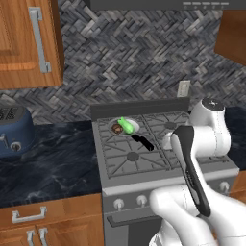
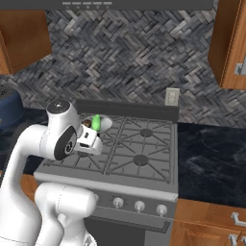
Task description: Put the potato and corn in the pan. Then turn on the rear left burner and set the heat to medium.
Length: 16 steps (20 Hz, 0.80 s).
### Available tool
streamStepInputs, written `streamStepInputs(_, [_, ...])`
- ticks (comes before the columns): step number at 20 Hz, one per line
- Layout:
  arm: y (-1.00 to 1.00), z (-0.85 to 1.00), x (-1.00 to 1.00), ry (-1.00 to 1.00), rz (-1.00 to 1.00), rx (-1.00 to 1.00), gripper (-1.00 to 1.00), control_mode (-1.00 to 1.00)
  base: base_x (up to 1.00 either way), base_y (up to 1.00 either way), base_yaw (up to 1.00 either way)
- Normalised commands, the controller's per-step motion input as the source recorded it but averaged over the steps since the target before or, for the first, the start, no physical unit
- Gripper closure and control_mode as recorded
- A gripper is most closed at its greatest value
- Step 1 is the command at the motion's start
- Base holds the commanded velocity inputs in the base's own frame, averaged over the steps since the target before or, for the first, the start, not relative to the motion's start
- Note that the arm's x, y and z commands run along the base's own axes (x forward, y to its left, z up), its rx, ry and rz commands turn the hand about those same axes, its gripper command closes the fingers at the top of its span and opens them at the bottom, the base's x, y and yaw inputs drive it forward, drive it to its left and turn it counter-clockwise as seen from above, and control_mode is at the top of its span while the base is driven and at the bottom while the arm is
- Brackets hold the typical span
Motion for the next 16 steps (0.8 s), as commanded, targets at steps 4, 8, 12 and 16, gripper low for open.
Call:
streamStepInputs(4, [0.00,0.00,0.00,0.00,0.00,0.00,-1.00,1.00,-0.81,-0.37,-0.04])
streamStepInputs(8, [0.00,0.00,0.00,0.00,0.00,0.00,-1.00,1.00,-0.21,-0.33,-0.11])
streamStepInputs(12, [0.00,0.00,0.00,0.00,0.00,0.00,-1.00,1.00,0.11,-0.26,-0.03])
streamStepInputs(16, [0.00,0.00,0.00,0.00,0.00,0.00,-1.00,1.00,0.18,-0.47,0.00])
